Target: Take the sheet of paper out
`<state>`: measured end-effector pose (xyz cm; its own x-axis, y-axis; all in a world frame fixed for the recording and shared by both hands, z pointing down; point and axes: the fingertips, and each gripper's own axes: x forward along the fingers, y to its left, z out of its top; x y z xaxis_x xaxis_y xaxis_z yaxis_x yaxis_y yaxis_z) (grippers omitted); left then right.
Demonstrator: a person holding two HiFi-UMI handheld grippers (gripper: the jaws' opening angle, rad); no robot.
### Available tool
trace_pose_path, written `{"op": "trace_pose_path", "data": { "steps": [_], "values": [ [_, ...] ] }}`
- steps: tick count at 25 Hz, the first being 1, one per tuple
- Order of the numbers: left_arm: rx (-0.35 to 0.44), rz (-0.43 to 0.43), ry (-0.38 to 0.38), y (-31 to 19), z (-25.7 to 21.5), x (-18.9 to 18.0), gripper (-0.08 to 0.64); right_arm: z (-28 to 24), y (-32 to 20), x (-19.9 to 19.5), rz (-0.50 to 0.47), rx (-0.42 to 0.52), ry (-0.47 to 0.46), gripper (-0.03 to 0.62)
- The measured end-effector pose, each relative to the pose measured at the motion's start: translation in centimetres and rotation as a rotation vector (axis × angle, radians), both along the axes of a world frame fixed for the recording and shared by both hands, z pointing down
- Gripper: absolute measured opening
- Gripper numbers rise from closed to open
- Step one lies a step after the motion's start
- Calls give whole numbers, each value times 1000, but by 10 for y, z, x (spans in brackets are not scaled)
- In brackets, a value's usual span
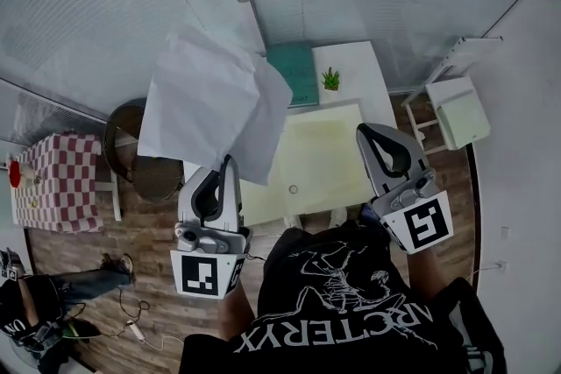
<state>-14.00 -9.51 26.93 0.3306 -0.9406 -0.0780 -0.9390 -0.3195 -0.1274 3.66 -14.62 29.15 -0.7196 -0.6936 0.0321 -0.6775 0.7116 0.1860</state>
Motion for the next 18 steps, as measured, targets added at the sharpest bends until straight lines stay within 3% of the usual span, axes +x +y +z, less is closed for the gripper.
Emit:
{"op": "trace_pose_path", "data": {
  "steps": [9, 18],
  "values": [
    [-40, 19, 7, 0, 3, 4, 11, -9, 3, -4, 1, 12, 9, 11],
    [8, 25, -7, -1, -2, 9, 11, -8, 5, 4, 14, 24, 7, 11]
  ]
}}
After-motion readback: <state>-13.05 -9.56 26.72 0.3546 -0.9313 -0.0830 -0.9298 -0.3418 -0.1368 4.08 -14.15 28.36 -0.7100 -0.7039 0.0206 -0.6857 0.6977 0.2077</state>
